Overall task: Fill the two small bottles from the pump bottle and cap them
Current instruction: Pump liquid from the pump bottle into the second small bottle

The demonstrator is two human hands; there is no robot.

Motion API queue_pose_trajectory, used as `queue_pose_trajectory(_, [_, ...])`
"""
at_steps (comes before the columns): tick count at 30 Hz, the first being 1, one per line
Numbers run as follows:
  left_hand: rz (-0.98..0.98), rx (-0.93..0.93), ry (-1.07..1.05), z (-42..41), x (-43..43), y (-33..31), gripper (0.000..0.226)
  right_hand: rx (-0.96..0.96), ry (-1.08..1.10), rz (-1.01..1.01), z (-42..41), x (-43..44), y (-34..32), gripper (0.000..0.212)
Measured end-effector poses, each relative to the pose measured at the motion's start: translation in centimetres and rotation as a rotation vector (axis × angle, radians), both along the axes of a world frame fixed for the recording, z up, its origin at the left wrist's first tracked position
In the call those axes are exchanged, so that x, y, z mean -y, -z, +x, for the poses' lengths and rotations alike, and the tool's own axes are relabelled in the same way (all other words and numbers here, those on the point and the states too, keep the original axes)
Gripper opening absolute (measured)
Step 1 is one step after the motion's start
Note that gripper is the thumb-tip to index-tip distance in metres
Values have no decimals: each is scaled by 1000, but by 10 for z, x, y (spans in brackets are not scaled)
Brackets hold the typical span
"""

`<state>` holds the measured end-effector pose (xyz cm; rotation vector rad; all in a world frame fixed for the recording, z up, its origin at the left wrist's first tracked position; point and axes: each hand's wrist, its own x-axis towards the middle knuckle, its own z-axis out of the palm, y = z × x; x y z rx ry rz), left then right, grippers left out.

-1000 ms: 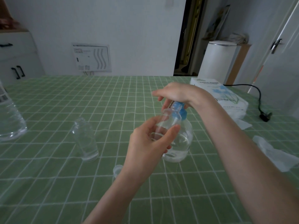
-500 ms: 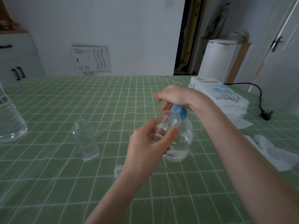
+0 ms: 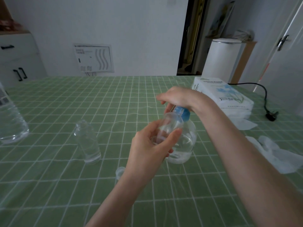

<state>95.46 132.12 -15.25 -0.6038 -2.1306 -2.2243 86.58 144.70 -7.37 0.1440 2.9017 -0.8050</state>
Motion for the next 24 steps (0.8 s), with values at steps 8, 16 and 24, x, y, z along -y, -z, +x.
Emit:
queue_pose_trajectory(8, [-15,5,1,-1,1,-1,22,-20,4,6,2,2,-3,53])
queue_pose_trajectory(16, [-4,-7,-7,-1,0,-3,24,-35,-10,15,1,1,-9,51])
queue_pose_trajectory(24, [-9,9,-14,0,-1,1,39,3,-17,-13,3,1,-1,44])
